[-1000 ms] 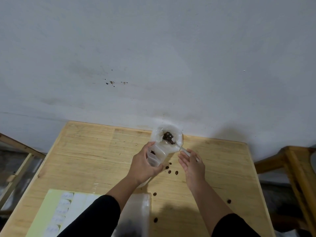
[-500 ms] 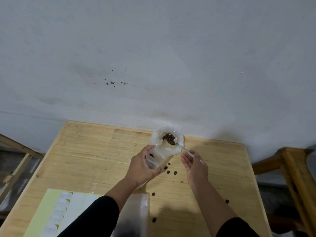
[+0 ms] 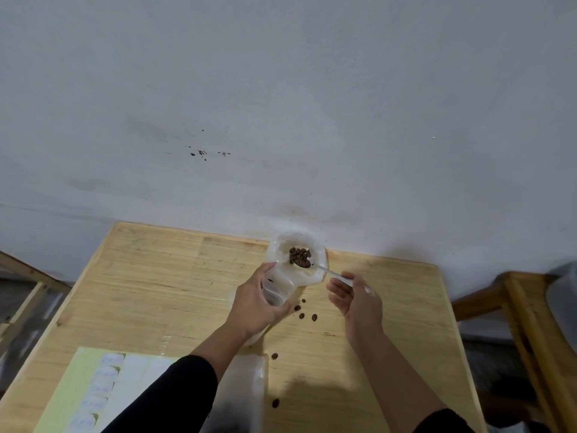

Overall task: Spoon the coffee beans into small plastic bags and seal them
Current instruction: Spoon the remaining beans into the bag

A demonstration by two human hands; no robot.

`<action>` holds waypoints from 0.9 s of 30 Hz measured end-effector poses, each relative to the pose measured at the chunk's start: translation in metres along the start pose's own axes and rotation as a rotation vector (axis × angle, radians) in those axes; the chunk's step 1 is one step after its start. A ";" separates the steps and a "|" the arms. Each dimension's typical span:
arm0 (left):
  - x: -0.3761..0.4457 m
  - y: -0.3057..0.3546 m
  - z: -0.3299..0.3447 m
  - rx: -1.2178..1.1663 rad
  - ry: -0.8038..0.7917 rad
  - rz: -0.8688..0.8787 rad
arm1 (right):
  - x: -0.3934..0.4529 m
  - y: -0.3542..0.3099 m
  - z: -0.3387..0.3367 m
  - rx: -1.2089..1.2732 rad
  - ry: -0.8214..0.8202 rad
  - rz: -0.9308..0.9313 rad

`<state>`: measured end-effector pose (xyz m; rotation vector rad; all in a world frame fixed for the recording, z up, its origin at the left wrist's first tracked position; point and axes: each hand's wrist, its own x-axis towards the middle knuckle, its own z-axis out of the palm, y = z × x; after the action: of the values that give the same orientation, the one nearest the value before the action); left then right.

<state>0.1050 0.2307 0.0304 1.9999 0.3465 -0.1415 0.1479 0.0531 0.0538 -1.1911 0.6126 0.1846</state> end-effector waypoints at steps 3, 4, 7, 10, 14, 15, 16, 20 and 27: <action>0.002 0.000 0.003 -0.009 0.001 0.001 | -0.008 -0.013 -0.003 -0.048 -0.024 -0.048; 0.002 0.000 0.004 -0.005 0.002 0.004 | -0.012 -0.016 -0.004 -0.069 -0.042 -0.063; 0.003 0.001 0.005 -0.007 0.007 0.005 | -0.024 -0.023 -0.005 -0.140 -0.100 -0.108; 0.003 0.003 0.006 0.004 0.017 0.010 | -0.035 -0.025 -0.003 -0.235 -0.143 -0.163; 0.004 0.002 0.005 0.012 0.026 0.007 | -0.041 -0.023 -0.002 -0.356 -0.179 -0.278; 0.004 0.002 0.005 0.018 0.027 0.007 | -0.041 -0.022 -0.003 -0.380 -0.184 -0.299; 0.005 0.002 0.005 0.016 0.026 0.005 | -0.041 -0.021 -0.002 -0.404 -0.191 -0.319; 0.005 0.002 0.004 0.016 0.029 -0.003 | -0.042 -0.016 -0.003 -0.583 -0.277 -0.503; 0.008 -0.003 0.004 0.025 0.035 -0.011 | -0.029 -0.007 -0.005 -0.626 -0.084 -0.727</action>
<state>0.1120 0.2299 0.0246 2.0273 0.3798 -0.1181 0.1256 0.0513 0.0739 -1.9248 0.0027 -0.2102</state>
